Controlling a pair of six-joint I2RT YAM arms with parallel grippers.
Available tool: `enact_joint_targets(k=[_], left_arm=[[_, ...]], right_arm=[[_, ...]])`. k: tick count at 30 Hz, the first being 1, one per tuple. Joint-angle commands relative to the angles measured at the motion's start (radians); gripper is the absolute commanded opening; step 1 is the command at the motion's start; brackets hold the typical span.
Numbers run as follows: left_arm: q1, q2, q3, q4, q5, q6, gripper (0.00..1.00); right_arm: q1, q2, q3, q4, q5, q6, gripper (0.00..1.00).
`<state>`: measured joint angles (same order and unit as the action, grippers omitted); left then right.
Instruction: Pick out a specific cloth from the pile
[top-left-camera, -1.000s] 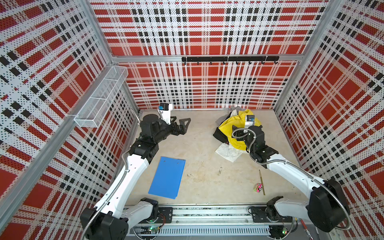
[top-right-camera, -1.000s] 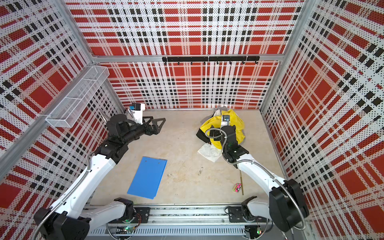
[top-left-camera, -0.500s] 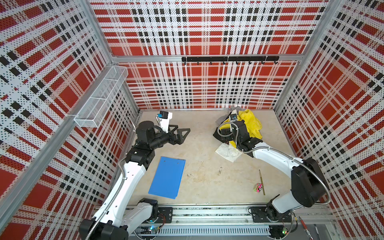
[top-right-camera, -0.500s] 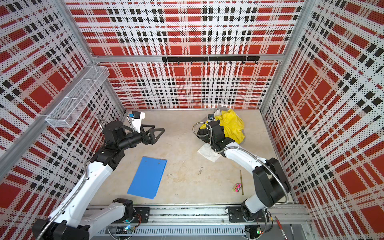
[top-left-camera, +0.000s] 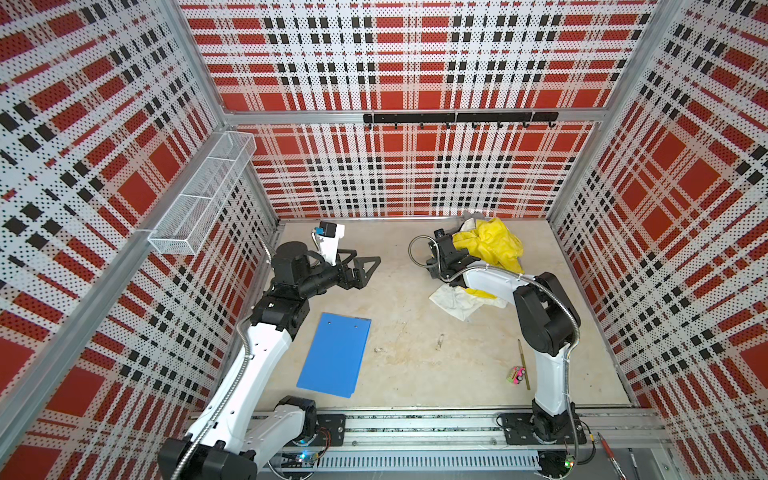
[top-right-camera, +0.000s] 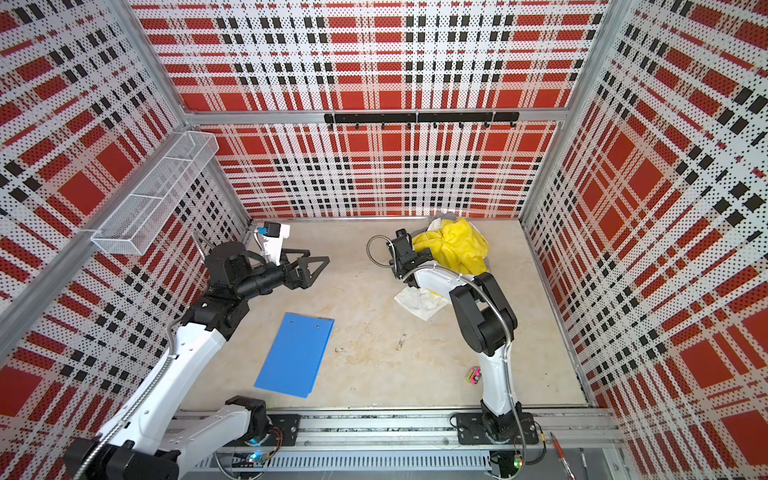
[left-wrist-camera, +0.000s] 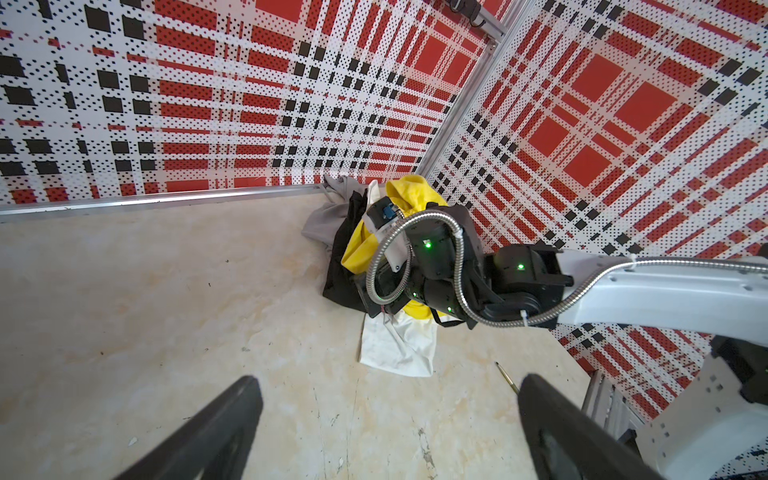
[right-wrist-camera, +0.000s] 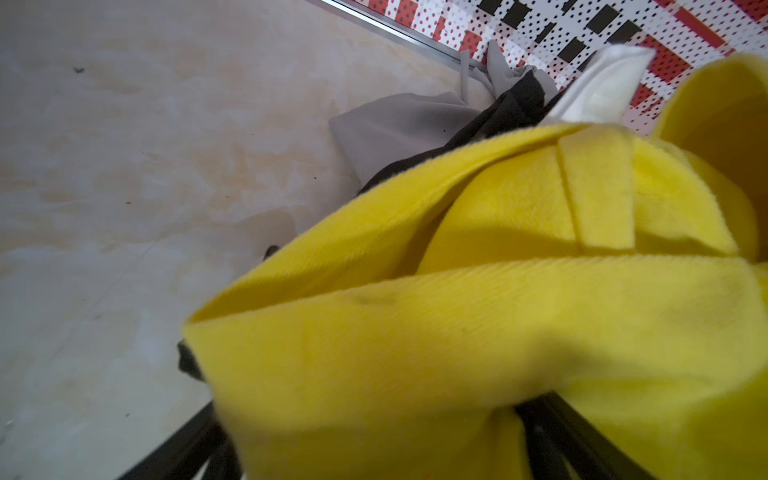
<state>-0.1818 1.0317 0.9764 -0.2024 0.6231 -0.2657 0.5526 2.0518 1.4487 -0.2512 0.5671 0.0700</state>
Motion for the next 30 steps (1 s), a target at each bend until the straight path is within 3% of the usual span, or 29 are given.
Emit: enact_joint_targets(k=[1,3,7,9,14,20,24,30], left_arm=[[0.002,-0.013,-0.008,0.029,0.011,-0.007,0.99],[0.002,-0.014,-0.01,0.029,0.009,-0.008,0.99],[0.001,-0.016,-0.013,0.034,0.004,-0.011,0.99],[0.002,-0.014,-0.015,0.038,0.004,-0.014,0.99],[0.003,-0.01,-0.019,0.044,0.006,-0.02,0.99],[0.005,-0.013,-0.021,0.048,0.005,-0.02,0.99],[0.003,-0.011,-0.022,0.048,0.005,-0.022,0.99],[0.0,-0.016,-0.022,0.048,0.003,-0.021,0.99]], right_arm=[[-0.013,0.08,-0.01,-0.091,0.054,-0.003,1.0],[-0.013,0.091,-0.011,-0.084,0.085,-0.013,0.87],[-0.012,0.056,-0.04,-0.028,0.117,-0.041,0.45],[-0.012,0.018,-0.065,0.01,0.103,-0.056,0.29],[-0.013,-0.092,-0.105,0.078,0.025,-0.079,0.02],[-0.028,-0.254,-0.101,0.116,-0.144,-0.09,0.0],[-0.074,-0.384,-0.076,0.122,-0.318,-0.081,0.0],[-0.276,-0.538,-0.151,0.183,-0.623,0.053,0.0]])
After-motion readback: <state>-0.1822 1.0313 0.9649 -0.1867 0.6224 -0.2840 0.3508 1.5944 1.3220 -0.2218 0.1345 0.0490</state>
